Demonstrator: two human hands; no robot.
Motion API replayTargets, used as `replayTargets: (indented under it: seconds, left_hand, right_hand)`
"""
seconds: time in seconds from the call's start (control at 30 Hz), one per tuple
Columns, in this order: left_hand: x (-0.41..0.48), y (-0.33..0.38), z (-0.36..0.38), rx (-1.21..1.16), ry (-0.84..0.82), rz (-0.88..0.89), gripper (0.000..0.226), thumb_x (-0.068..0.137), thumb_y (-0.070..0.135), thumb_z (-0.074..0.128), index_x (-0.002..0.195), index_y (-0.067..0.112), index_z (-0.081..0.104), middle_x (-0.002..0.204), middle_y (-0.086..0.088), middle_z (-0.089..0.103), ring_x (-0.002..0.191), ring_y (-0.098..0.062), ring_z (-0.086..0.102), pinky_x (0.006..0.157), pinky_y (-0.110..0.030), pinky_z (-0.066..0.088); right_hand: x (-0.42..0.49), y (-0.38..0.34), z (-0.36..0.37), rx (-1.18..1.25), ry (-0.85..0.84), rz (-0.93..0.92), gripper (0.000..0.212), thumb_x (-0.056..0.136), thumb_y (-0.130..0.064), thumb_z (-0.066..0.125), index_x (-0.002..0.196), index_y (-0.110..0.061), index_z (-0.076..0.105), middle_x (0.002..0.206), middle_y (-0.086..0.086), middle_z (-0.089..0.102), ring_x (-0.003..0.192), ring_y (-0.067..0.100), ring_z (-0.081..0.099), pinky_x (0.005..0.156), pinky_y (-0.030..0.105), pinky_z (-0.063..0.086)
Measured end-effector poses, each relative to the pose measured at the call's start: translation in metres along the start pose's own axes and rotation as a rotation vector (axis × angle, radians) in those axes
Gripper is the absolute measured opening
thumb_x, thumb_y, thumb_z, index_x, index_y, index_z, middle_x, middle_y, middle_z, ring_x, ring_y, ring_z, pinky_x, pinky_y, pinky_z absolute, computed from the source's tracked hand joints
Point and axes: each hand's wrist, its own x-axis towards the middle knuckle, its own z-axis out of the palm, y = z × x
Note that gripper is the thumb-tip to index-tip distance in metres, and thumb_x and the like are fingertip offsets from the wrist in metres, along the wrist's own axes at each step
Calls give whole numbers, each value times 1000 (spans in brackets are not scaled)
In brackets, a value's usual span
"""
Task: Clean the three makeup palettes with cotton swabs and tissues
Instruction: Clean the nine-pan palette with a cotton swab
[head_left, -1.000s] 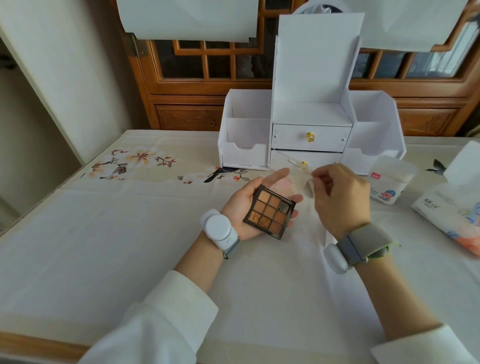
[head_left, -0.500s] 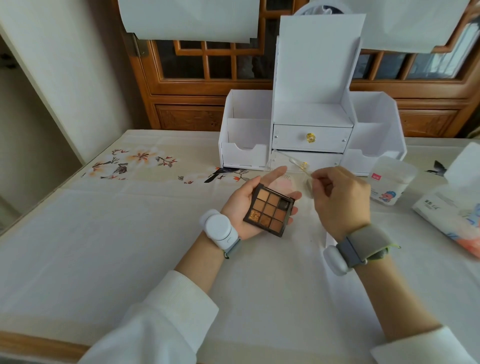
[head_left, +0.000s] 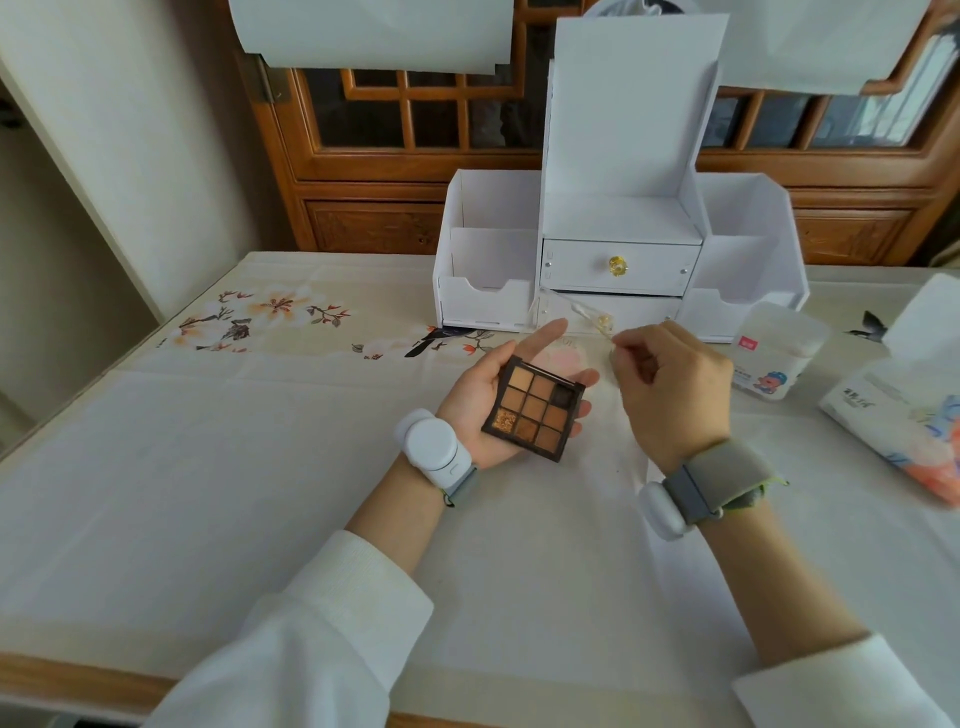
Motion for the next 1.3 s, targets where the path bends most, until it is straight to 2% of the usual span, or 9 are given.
replayTargets:
  seconds: [0.17, 0.27, 0.4, 0.47, 0.63, 0.73, 0.87, 1.07, 1.3]
  left_hand:
    - [0, 1, -1, 3, 16, 30, 45, 98, 43, 24, 135, 31, 49, 107, -17, 63, 87, -32, 60, 80, -42, 47]
    - [0, 0, 0, 7, 12, 13, 47, 99, 44, 22, 138, 31, 44, 108, -17, 63, 86, -32, 61, 78, -39, 49]
    - [0, 0, 0, 0, -9, 10, 47, 98, 45, 19, 136, 33, 45, 112, -18, 61, 85, -30, 62, 75, -36, 52]
    - [-1, 1, 0, -4, -11, 13, 46, 98, 45, 20, 134, 34, 47, 112, -18, 61, 84, -30, 62, 75, -36, 52]
    - [0, 1, -2, -10, 9, 30, 45, 100, 43, 21, 135, 33, 47, 112, -18, 61, 84, -32, 63, 76, -39, 52]
    - [0, 1, -2, -5, -6, 26, 45, 99, 44, 21, 135, 33, 46, 113, -18, 59, 85, -31, 62, 77, -38, 50]
    - [-1, 0, -2, -9, -10, 24, 46, 99, 44, 20, 134, 34, 46, 114, -18, 60, 85, -30, 62, 77, -36, 51]
    - [0, 1, -3, -16, 9, 41, 45, 100, 44, 22, 136, 33, 47, 109, -19, 63, 86, -32, 62, 78, -40, 51]
    - [-1, 0, -2, -36, -7, 27, 46, 99, 44, 20, 134, 33, 48, 114, -19, 61, 84, -30, 63, 75, -36, 53]
  right_hand:
    - [-4, -9, 8, 35, -232, -119, 11, 75, 2, 62, 77, -5, 70, 66, 6, 61, 56, 10, 44, 57, 13, 33]
    - [-2, -5, 5, 33, -165, -79, 11, 76, 1, 61, 77, -5, 70, 64, 2, 56, 54, 11, 43, 55, 15, 32]
    - [1, 2, -2, 15, -14, 7, 12, 78, 2, 59, 79, -3, 70, 64, 9, 58, 49, 19, 47, 48, 28, 43]
    - [1, 3, -1, 16, -24, -7, 12, 77, 3, 59, 78, -3, 70, 64, 9, 58, 48, 20, 47, 48, 27, 42]
    - [-3, 0, 8, 25, -221, -104, 14, 76, 2, 63, 77, -8, 72, 64, 2, 56, 53, 12, 43, 52, 25, 42]
    - [0, 1, 4, 19, -122, -52, 13, 77, 2, 60, 77, -6, 70, 63, 6, 56, 49, 15, 42, 50, 25, 38]
    - [2, 7, -1, 0, -27, 22, 11, 78, 3, 59, 79, -2, 69, 65, 11, 57, 48, 22, 47, 48, 32, 44]
    - [-3, -4, 7, 12, -261, -106, 13, 77, 4, 62, 77, -7, 70, 65, 2, 56, 54, 12, 42, 53, 24, 40]
    - [2, 8, -1, -43, -58, 45, 10, 78, 4, 57, 78, -2, 65, 67, 12, 58, 50, 26, 49, 50, 33, 45]
